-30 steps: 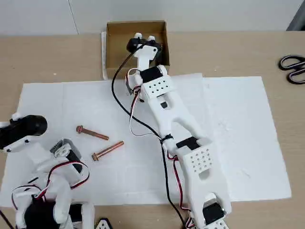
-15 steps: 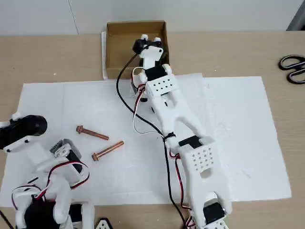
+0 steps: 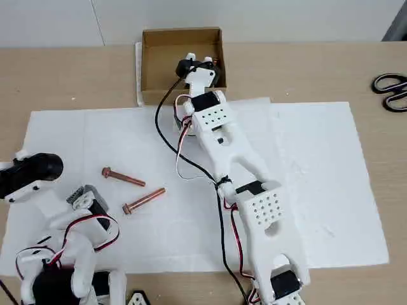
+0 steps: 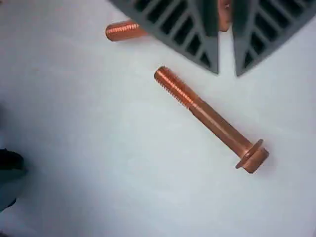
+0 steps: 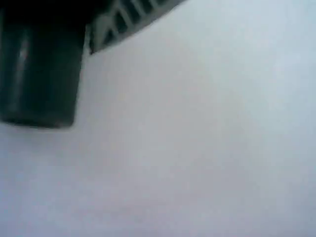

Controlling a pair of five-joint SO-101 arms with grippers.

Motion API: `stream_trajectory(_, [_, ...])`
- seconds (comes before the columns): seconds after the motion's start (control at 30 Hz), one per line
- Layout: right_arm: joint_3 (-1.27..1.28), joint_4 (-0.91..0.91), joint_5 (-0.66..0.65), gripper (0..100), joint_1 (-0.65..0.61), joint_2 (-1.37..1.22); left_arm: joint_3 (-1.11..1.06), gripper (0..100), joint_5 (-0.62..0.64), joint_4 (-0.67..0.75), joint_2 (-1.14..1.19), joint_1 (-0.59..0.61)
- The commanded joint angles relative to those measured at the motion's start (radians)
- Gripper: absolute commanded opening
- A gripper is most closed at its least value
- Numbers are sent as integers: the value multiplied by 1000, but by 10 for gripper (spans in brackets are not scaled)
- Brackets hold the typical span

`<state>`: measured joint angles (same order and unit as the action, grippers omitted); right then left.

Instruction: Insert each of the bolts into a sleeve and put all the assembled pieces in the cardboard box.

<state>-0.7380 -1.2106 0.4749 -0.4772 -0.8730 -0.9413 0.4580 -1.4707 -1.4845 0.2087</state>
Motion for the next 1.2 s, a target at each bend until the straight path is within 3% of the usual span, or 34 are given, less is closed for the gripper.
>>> stream_trajectory(0.0, [-25, 31, -9, 116, 10, -13, 36, 6, 5, -5, -2, -5])
stream_trajectory(0.37, [-26, 21, -11, 106, 16, -5, 35, 6, 8, -5, -2, -5])
stream_trajectory(0.5, [-26, -5, -11, 3, 8, 82, 31, 6, 8, -3, -2, -5])
stream_trajectory(0.67, [-25, -27, -11, 3, 4, 124, 30, 6, 8, -3, -2, -5])
stream_trajectory(1.17, [-25, -392, -8, 3, -85, 142, 35, 6, 8, -3, -2, -5])
